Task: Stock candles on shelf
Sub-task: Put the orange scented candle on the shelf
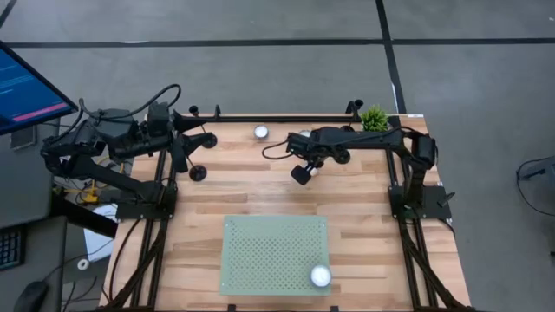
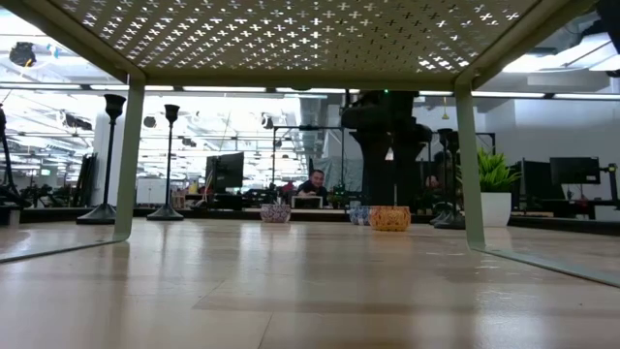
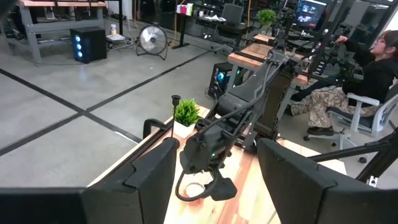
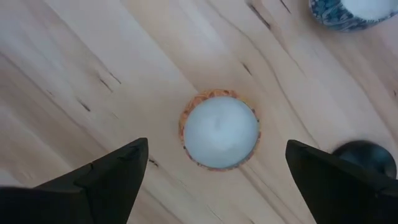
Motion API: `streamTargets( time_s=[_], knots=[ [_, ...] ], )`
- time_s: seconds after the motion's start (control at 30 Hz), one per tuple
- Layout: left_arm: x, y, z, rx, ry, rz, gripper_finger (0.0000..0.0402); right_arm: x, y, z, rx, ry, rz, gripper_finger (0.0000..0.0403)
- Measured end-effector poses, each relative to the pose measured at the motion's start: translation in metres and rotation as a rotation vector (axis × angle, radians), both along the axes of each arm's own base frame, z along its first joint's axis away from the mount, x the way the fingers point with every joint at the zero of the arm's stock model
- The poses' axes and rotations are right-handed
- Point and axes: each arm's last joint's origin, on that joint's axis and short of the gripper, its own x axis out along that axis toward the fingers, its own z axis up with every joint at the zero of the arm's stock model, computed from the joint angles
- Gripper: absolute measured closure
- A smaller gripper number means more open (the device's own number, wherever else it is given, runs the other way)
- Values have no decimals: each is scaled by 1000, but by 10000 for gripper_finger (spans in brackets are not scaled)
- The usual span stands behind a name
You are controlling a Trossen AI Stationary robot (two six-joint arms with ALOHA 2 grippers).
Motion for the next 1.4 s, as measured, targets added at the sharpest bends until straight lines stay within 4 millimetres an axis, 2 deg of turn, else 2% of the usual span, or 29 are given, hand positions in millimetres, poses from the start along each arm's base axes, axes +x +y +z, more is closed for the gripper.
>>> streamTargets(
  time_s=[0.3, 0.43, 0.73, 1.1, 1.4],
  knots=[
    [0, 0, 0, 0, -1, 1, 175, 2, -3, -38, 33, 88, 12, 32],
    [0, 0, 0, 0, 0, 2, 176, 1, -5, -46, 64, 57, 27, 33],
    [0, 0, 0, 2, 1, 4, 176, -1, -12, -55, 81, 18, 48, 45],
    [0, 0, 0, 2, 0, 4, 176, -3, -8, -56, 77, 40, 76, 120],
    [0, 0, 0, 2, 0, 4, 176, -1, 1, -53, 74, 38, 108, 148]
  ],
)
